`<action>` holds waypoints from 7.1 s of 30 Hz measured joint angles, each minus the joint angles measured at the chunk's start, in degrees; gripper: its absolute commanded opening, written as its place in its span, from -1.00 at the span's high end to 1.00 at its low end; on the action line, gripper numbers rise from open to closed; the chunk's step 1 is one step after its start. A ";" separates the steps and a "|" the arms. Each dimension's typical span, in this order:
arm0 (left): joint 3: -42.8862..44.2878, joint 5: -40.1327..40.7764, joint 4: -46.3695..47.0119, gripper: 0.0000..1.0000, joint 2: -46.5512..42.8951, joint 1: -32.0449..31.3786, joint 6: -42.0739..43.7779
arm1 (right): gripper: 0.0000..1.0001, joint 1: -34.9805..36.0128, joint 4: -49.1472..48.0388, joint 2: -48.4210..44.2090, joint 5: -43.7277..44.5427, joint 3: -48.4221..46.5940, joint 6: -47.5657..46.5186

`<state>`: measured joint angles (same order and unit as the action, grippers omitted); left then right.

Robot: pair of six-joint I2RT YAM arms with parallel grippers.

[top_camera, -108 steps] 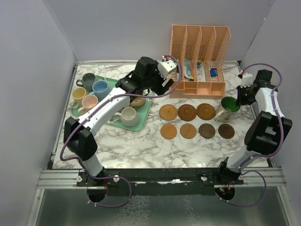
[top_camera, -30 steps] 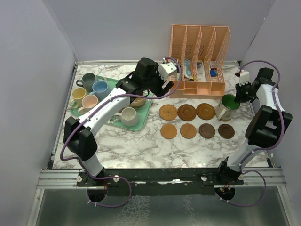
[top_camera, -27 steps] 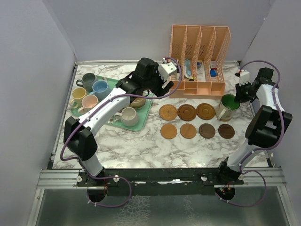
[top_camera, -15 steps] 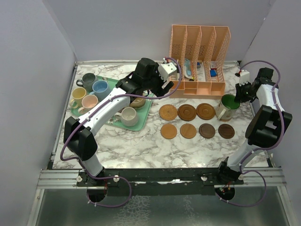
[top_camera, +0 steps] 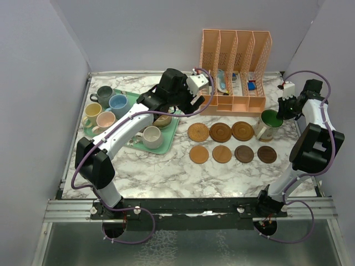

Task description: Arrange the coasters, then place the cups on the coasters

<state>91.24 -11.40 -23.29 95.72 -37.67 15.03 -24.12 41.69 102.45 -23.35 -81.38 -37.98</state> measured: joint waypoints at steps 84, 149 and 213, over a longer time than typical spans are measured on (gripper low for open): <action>7.65 -5.86 -16.04 -0.30 17.27 22.29 16.46 | -0.08 19.67 3.28 -21.33 -9.01 6.19 12.92; 7.69 -3.39 -34.34 0.69 15.02 34.56 25.40 | -0.07 19.67 1.99 -21.29 -11.10 8.44 13.33; 20.48 30.38 -6.78 1.00 12.85 -5.01 -17.66 | -0.24 38.03 -30.93 -18.80 -12.07 8.72 42.47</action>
<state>111.72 18.98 -30.06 108.57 -42.68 -2.63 13.91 10.76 83.66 -35.42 -72.66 4.49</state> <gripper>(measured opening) 0.104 0.640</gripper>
